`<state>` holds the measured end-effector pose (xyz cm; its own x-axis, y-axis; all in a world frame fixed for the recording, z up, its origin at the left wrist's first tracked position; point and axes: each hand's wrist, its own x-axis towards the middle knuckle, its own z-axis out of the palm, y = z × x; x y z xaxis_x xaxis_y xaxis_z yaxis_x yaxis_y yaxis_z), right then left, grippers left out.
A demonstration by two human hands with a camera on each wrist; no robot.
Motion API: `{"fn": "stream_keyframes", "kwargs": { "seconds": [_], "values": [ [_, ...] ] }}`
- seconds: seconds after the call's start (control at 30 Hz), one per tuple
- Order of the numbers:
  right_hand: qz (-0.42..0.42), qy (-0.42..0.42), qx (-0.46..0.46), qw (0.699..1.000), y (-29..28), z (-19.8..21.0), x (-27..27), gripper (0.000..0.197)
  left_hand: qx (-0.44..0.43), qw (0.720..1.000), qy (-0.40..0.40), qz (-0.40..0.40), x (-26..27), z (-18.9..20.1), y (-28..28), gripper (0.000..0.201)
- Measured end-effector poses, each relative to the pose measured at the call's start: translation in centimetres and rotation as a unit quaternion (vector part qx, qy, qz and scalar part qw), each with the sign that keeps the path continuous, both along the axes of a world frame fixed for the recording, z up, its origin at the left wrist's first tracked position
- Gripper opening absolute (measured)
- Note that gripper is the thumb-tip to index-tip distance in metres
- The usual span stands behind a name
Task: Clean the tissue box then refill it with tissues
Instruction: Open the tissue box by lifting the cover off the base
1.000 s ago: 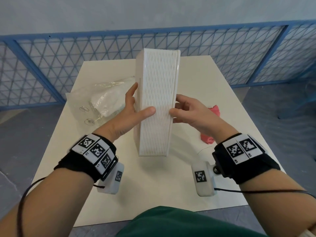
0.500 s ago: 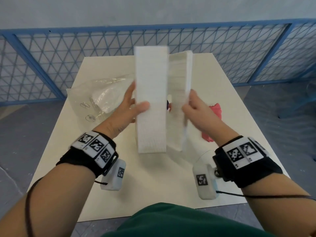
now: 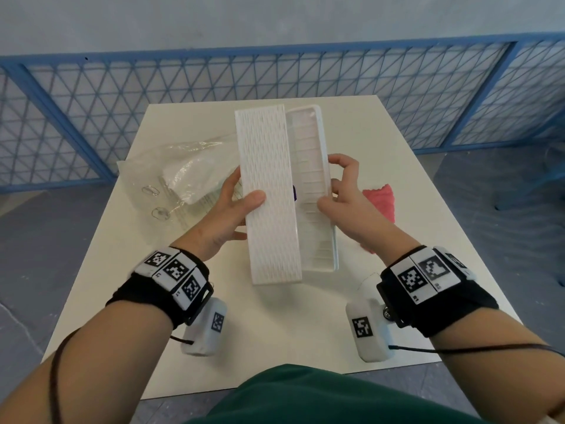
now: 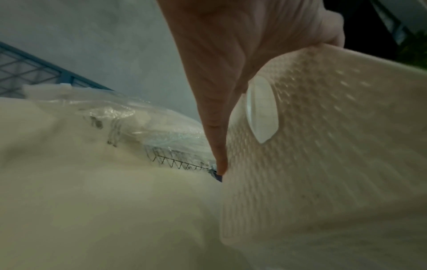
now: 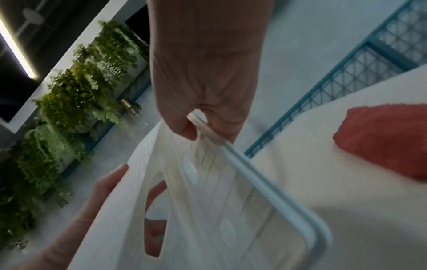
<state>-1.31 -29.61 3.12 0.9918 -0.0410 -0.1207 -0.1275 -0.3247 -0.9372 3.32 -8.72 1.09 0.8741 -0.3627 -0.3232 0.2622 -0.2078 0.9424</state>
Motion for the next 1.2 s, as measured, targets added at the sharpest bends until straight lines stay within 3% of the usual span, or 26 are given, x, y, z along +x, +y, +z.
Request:
{"fn": "stream_keyframes", "kwargs": {
  "seconds": [0.2, 0.3, 0.4, 0.53, 0.63, 0.73, 0.83, 1.03, 1.2],
  "values": [
    [-0.03, 0.023, 0.026, 0.999, -0.6, -0.6, 0.1, 0.061, -0.088, 0.987, 0.112, 0.067, 0.3, -0.4, 0.9, 0.04],
    [-0.02, 0.037, 0.01, 0.999, -0.1, -1.3, 0.1, 0.062, -0.02, 0.993, 0.089, 0.074, 0.1, 0.1, 0.2, 0.069],
    [-0.008, 0.054, 0.018, 0.998, 0.2, -2.2, 0.0, 0.062, 0.126, 0.99, 0.044, 0.045, 0.0, 0.5, -0.6, 0.098],
    [-0.051, 0.047, 0.039, 0.997, -1.4, -2.8, 0.1, 0.057, 0.256, 0.965, 0.026, 0.044, 0.6, 0.8, -0.7, 0.083],
    [-0.15, 0.013, 0.02, 0.988, -3.9, -3.1, 0.3, 0.04, 0.28, 0.958, 0.02, 0.053, 0.9, 1.4, 0.2, 0.086],
    [-0.231, -0.005, 0.024, 0.973, -6.7, -4.3, 0.2, 0.034, 0.226, 0.969, 0.025, 0.096, 1.2, 2.4, 1.8, 0.08],
    [-0.257, 0.009, 0.044, 0.965, -8.2, -6.1, 0.0, 0.036, 0.108, 0.981, 0.022, 0.158, 1.1, 3.2, 2.8, 0.081],
    [-0.19, 0.062, 0.046, 0.979, -6.9, -8.3, 0.6, 0.047, -0.053, 0.977, 0.057, 0.199, 0.5, 2.6, 1.9, 0.07],
    [-0.142, 0.098, 0.01, 0.985, -5.9, -7.1, 1.1, 0.04, -0.103, 0.974, 0.081, 0.184, 0.8, 1.4, 0.7, 0.049]
  ]
}}
